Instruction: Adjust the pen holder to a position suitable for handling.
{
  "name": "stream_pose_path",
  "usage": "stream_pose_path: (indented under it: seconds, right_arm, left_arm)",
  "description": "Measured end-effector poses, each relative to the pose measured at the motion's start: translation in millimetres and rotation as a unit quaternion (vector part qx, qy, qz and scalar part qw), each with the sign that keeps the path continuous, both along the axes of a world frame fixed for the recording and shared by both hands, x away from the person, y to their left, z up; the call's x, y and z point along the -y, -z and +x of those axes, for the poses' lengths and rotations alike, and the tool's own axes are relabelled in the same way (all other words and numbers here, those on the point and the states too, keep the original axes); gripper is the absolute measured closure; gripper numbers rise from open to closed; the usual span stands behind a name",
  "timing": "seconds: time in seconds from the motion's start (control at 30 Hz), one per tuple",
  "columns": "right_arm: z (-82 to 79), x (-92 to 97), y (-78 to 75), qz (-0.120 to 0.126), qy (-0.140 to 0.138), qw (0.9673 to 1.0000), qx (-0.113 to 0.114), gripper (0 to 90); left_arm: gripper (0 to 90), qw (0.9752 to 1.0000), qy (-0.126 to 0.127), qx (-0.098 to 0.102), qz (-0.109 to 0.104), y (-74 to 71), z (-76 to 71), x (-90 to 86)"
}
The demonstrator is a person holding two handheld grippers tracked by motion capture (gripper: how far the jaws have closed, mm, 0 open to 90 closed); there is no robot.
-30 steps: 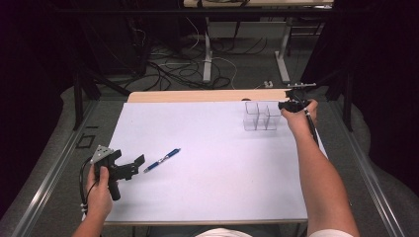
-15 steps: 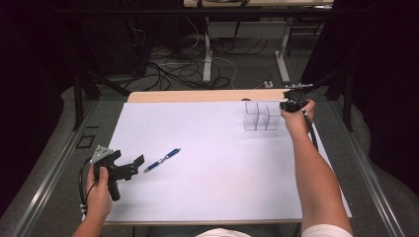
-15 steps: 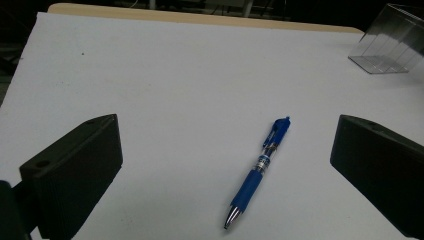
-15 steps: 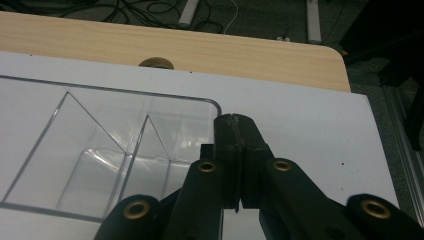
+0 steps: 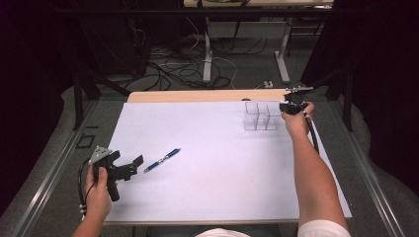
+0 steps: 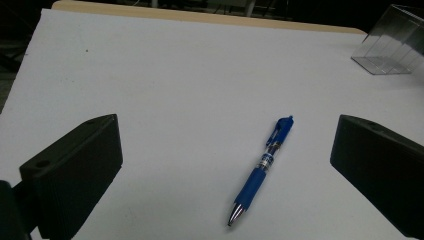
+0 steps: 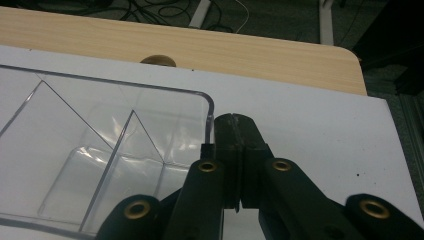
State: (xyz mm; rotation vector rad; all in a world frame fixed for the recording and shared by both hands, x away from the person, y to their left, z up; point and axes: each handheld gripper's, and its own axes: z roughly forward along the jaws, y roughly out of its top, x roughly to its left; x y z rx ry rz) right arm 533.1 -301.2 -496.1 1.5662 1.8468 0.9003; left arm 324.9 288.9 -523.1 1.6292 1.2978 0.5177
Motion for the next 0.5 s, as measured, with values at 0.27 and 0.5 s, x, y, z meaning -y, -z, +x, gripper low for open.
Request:
stream_pose_path:
  seconds: [0.27, 0.5]
  right_arm:
    - [-1.3, -3.9, -0.1, -0.006, -0.022, 0.9997, 0.0, 90.0]
    - [-2.3, -18.8, 0.4, -0.002, -0.039, 0.9992, 0.0, 90.0]
  left_arm:
    - [0.2, 1.0, -0.001, 0.0, 0.001, 0.2, 0.0, 1.1]
    - [0.2, 1.0, 0.001, 0.0, 0.002, 0.3, 0.1, 1.9]
